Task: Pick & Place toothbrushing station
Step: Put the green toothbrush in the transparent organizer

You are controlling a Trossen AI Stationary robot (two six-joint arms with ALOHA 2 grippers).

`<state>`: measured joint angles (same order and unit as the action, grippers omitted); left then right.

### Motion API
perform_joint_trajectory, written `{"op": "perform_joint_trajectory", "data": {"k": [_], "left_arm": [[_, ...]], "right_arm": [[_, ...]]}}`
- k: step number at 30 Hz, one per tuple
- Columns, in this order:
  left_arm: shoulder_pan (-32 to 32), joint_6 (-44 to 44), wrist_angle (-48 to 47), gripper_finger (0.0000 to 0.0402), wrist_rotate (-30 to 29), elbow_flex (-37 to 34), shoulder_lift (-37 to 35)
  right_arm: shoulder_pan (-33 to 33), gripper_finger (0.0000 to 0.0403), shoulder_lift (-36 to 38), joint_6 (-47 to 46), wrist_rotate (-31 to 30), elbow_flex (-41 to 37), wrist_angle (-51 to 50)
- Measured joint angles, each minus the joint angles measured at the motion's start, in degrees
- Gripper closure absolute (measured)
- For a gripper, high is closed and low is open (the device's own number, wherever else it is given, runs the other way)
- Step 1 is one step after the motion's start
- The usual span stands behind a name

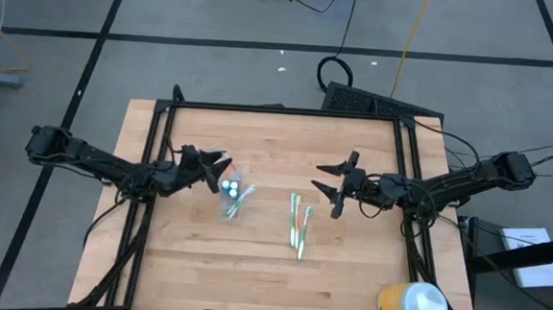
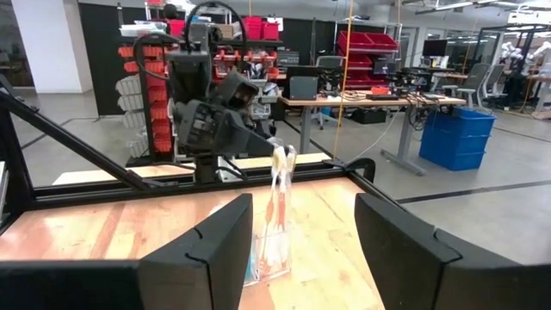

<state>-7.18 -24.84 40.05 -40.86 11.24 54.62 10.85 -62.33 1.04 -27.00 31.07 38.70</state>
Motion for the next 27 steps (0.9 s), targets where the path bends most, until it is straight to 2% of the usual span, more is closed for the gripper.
{"op": "perform_joint_trajectory", "data": {"k": [3,9,16,21,27], "left_arm": [[-0.11,2.62,0.05,0.0211,0.83,1.5,-0.01],[-1.39,9.03,-2.54,0.0211,-0.18,5.74,0.02],[-3.28,10.69,-17.83,0.0211,-9.4,14.49,0.02],[-4.28,10.63,-26.68,0.0211,-11.14,19.85,0.0],[-4.63,11.13,-28.86,0.0211,-11.12,20.8,0.0]], "right_arm": [[0.02,0.0206,-0.02,-0.02,0.41,0.0,-0.44],[0.03,0.0206,-0.23,-4.14,7.67,0.0,-1.67],[0.13,0.0206,-5.51,-11.85,7.56,1.08,-6.77],[0.13,0.0206,-13.88,-21.29,5.63,11.54,-26.97],[0.11,0.0206,-23.88,-36.81,4.51,22.83,-50.63]]}}
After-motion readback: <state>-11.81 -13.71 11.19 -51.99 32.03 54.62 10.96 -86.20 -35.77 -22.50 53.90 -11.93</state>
